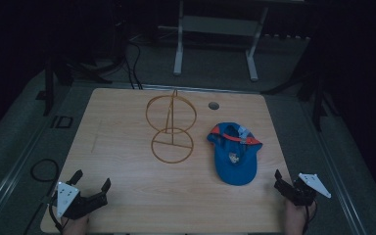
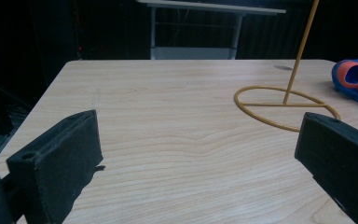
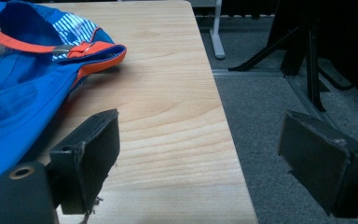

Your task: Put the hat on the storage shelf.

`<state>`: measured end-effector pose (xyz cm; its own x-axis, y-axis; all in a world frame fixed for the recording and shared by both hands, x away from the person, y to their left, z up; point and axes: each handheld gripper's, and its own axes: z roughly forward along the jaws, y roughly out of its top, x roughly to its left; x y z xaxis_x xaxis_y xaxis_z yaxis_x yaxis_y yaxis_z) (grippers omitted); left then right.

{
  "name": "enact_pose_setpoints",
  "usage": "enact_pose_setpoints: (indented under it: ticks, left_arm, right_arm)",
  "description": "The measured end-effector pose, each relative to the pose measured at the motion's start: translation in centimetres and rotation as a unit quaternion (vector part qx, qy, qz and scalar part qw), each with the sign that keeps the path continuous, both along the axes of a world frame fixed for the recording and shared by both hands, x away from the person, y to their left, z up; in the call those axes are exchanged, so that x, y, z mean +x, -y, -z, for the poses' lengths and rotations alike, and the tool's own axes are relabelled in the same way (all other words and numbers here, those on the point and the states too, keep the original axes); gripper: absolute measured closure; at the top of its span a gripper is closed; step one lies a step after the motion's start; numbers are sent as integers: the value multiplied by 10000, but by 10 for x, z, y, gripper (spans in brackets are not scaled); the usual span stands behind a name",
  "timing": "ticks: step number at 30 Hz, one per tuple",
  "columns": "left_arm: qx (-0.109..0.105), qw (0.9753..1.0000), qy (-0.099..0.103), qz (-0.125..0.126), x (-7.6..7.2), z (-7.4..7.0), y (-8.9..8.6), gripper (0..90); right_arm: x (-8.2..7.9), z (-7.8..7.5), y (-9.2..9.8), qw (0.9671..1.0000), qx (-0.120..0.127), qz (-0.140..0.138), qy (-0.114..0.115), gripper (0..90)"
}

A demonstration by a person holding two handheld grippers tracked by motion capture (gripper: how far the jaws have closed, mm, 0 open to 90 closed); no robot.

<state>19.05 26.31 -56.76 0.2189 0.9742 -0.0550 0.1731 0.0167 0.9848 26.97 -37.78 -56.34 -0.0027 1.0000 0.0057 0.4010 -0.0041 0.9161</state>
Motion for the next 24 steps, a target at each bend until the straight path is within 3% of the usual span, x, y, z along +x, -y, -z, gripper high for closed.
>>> enact_pose_setpoints:
  ticks: [5, 6, 12, 13, 16, 24]
  left_arm:
    - [-11, 10000, 16, -22, 1, -1, 3, 8]
    - [-11, 10000, 37, -20, 1, -1, 3, 8]
    - [-140, 9998, 97, 85, 0, -3, 8, 8]
    - [-140, 9998, 103, 82, 0, -3, 9, 8]
    - [-125, 9998, 109, 133, -1, -4, 11, 8]
    - [21, 9997, 16, 229, 0, -3, 13, 8]
  right_arm:
    - [0, -1, -3, 9997, -75, -167, -153, 127]
    - [1, -3, -4, 9991, 12, -365, -191, 128]
    - [0, -9, -4, 9979, 57, -601, -237, 130]
    - [2, -17, -3, 9970, 139, -736, -192, 131]
    - [2, -24, -4, 9970, 70, -760, -125, 131]
    - [9, -63, -10, 9941, 160, -1067, 124, 128]
